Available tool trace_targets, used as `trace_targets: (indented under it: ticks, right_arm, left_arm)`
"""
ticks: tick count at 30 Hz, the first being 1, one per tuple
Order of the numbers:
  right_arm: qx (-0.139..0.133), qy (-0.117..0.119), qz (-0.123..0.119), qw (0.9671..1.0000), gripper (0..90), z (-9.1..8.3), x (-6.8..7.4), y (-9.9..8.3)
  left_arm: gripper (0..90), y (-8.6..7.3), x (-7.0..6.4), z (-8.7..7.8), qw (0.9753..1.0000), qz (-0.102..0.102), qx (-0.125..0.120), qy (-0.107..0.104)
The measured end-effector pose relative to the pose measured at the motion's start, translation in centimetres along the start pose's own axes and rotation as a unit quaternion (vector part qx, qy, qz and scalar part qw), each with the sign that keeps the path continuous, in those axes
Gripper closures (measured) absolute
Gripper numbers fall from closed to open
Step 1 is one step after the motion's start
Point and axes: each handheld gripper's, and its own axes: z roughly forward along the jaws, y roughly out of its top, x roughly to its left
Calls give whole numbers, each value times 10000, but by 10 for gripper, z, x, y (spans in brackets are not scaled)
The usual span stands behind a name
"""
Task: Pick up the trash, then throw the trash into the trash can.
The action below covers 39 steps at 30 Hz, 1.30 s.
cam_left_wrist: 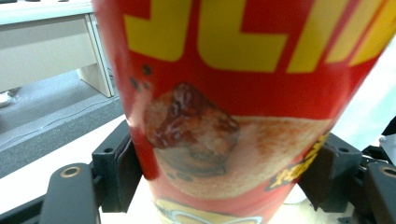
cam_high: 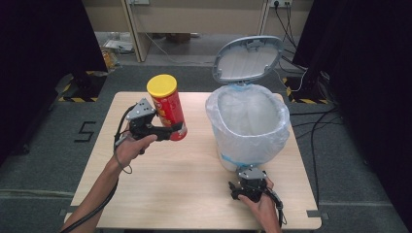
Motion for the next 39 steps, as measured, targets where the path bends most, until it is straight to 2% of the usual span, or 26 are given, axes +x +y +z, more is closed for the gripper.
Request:
trace_targets:
  ticks: [4,11,24,29,34,39]
  right_arm:
    - [9,4,8,10000,127,0,0,0]
    - [11,-9,28,10000,127,0,0,0]
    - [19,-21,26,10000,127,0,1,0]
    - [32,-20,46,10000,127,0,1,0]
    - [38,-25,34,10000,127,0,1,1]
    - [36,-32,30,10000,127,0,1,0]
  left_arm:
    - [246,12,-2,5,10000,43,3,-55]
    - [246,24,-6,7,9999,94,-36,-113]
    - [246,45,-6,-3,9997,101,-169,-123]
    - [246,57,-9,-1,9996,144,-172,-146]
    - [246,67,-13,1,9994,238,-181,-176]
    - [246,83,-27,9,9986,405,-193,-287]
